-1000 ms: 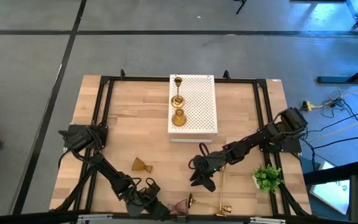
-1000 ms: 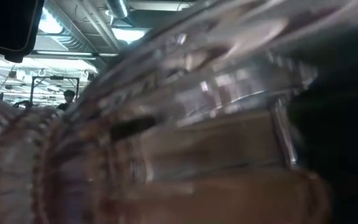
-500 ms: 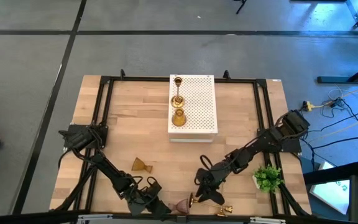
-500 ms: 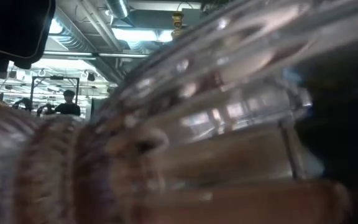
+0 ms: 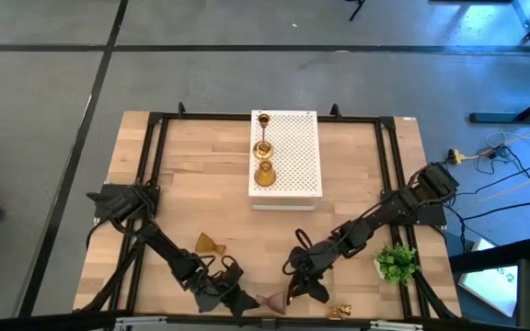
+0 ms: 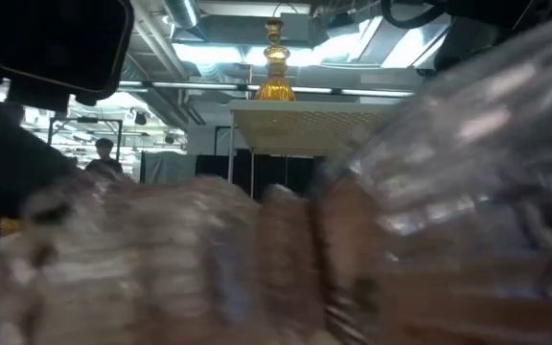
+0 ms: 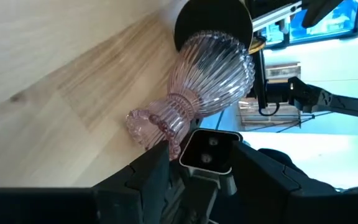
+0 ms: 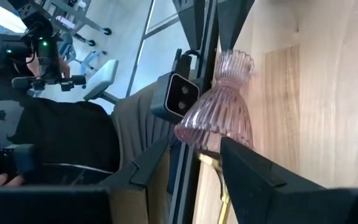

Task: Pick & Place candle stick holders
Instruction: Put the pink candle holder on the shelf

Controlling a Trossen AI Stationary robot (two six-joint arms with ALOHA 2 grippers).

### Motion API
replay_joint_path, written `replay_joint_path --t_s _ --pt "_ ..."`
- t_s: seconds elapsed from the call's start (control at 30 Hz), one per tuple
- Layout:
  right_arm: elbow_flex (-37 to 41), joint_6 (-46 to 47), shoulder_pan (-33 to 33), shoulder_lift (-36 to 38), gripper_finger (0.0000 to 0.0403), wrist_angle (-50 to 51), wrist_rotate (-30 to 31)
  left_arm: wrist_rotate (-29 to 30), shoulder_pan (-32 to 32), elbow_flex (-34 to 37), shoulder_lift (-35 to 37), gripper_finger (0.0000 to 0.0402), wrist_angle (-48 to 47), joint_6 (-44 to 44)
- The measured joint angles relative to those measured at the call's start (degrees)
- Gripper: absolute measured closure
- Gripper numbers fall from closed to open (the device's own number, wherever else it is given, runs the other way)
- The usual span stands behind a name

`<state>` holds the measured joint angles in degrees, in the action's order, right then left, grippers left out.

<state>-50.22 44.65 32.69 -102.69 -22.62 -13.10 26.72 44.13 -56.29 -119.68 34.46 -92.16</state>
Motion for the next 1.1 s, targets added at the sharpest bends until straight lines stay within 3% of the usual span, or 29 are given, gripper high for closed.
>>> replay_joint_path --t_s 0.3,0.63,0.83,0.97,1.1 --pt "-0.02 1.5 -0.42 0.0 0.0257 1.84 -2.01 -1.36 -1.3 -1.5 -0.11 0.0236 -1.85 2.89" --pt "-0.04 12.2 -0.7 0.0 0.0257 -2.78 -4.52 10.37 -0.59 -1.49 -0.11 0.0236 -5.71 7.89" --pt "-0.09 18.13 2.02 0.0 0.0257 -8.38 -4.76 13.87 1.61 -1.53 -0.03 0.0236 -9.52 8.3" --pt "-0.09 23.49 4.61 0.02 0.0257 -7.8 0.66 15.16 2.47 -1.55 0.04 0.0236 -11.16 7.03" --pt "-0.09 26.98 6.72 0.02 0.0257 -6.83 11.86 15.43 2.94 -1.53 0.11 0.0236 -11.43 5.01"
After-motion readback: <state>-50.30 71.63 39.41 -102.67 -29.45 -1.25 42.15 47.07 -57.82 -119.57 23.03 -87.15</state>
